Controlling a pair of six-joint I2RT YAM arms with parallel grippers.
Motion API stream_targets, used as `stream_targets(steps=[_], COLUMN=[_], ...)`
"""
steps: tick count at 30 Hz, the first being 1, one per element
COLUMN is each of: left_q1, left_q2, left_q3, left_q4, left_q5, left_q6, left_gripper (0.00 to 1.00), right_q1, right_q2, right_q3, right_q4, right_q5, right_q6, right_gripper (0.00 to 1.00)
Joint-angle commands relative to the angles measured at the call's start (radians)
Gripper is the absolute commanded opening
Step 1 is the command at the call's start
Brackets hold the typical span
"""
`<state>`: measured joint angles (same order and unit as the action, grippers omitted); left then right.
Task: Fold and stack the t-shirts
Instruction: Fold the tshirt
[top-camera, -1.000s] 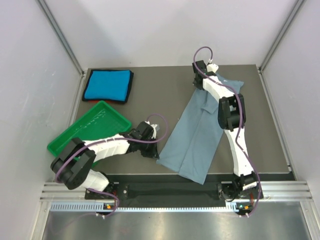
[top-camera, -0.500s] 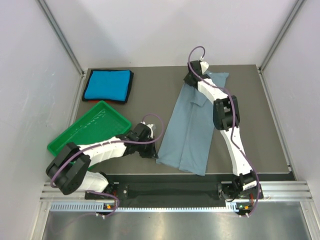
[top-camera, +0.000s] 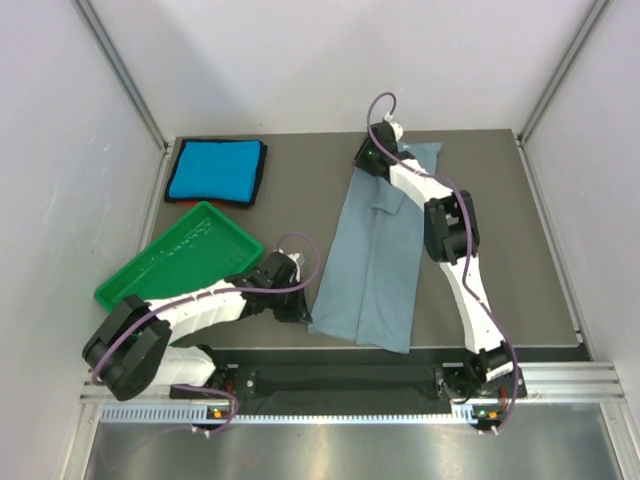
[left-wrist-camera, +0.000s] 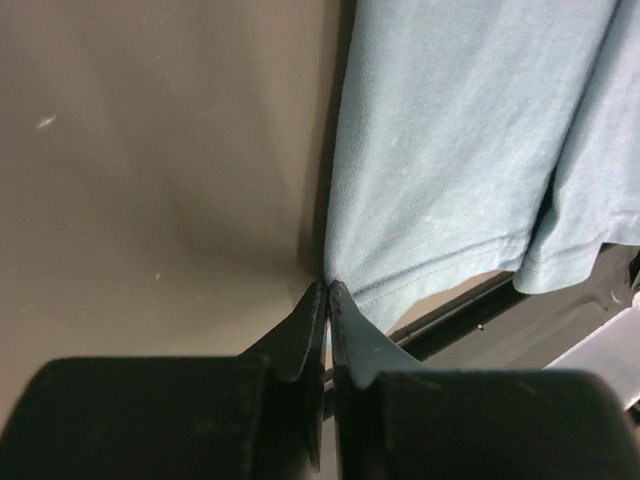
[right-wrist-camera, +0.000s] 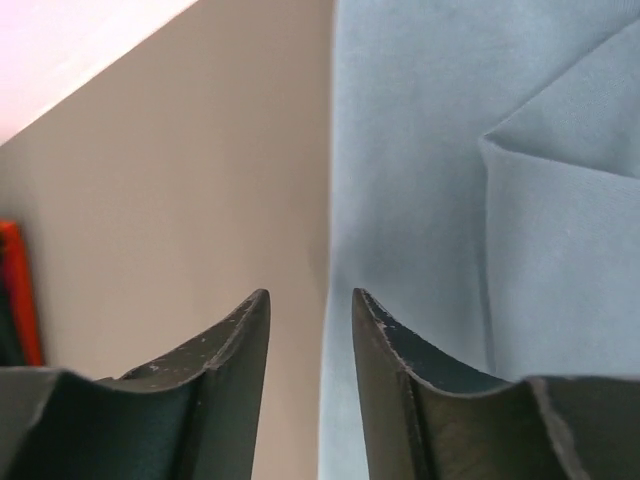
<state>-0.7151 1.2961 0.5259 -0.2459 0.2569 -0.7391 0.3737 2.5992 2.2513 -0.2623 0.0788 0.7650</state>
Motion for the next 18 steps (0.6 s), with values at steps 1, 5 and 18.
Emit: stream_targets(steps=[1,5,18], left_q1=[-0.003,-0.003,-0.003], left_q2=[-0.066,-0.127,-0.222], left_q3=[0.020,0.023,0.103], left_q4=[-0.078,-0.108,-0.210], left_q5=[-0.022,-0.044,-0.087], left_q6=[-0.006,-0.029,0.020], left_gripper=[0.11,0.28,0.36], right_q1=[-0.019,-0.029,-0.094], right_q2=[-0.192,-0.345,-0.571], right_q3=[-0.066,-0.225,-0.585], right_q4=[0.044,0.066,-0.002], right_q5=[-0.074,-0.074,-0.277], right_q6=[-0.053,-0.081,-0.182], right_gripper=[0.40,0.40,0.00])
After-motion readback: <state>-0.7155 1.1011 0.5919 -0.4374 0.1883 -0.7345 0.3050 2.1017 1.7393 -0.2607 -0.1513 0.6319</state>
